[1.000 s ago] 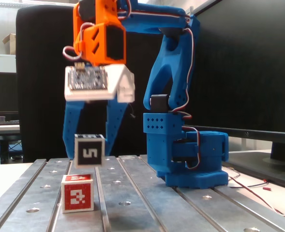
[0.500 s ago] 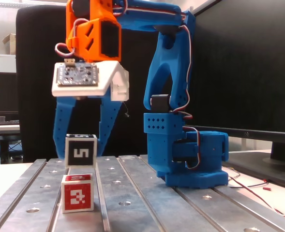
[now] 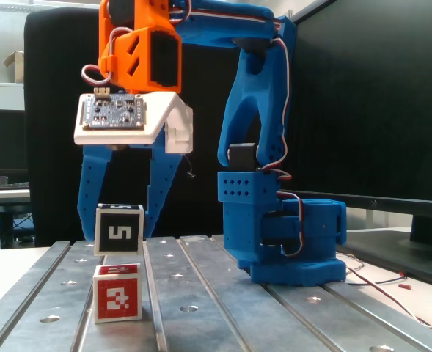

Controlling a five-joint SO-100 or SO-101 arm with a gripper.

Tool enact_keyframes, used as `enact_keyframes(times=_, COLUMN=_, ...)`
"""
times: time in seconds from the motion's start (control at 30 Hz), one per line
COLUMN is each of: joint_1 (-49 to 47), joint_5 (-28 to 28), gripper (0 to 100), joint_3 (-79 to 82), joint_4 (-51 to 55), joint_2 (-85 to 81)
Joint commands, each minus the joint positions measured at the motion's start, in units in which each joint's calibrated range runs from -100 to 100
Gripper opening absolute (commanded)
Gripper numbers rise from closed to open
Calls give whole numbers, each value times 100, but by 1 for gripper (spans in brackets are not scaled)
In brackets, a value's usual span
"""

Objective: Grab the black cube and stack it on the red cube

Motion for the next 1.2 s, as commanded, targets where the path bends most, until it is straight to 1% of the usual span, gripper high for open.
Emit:
enact_keyframes(times=0.0, joint_1=-22, joint_5=-19, gripper=16, joint_3=-117, joint_4=-32, joint_2=-29)
enact_keyframes(times=0.57, joint_1=-22, joint_5=-19, gripper=16, joint_3=326, joint_4=-426, joint_2=-29)
enact_keyframes(times=1.03, joint_1=-22, joint_5=-29, gripper=17, joint_3=335, joint_4=-434, joint_2=-29)
enact_keyframes(times=1.17, joint_1=-22, joint_5=-113, gripper=17, joint_3=326, joint_4=-460, joint_2=-29)
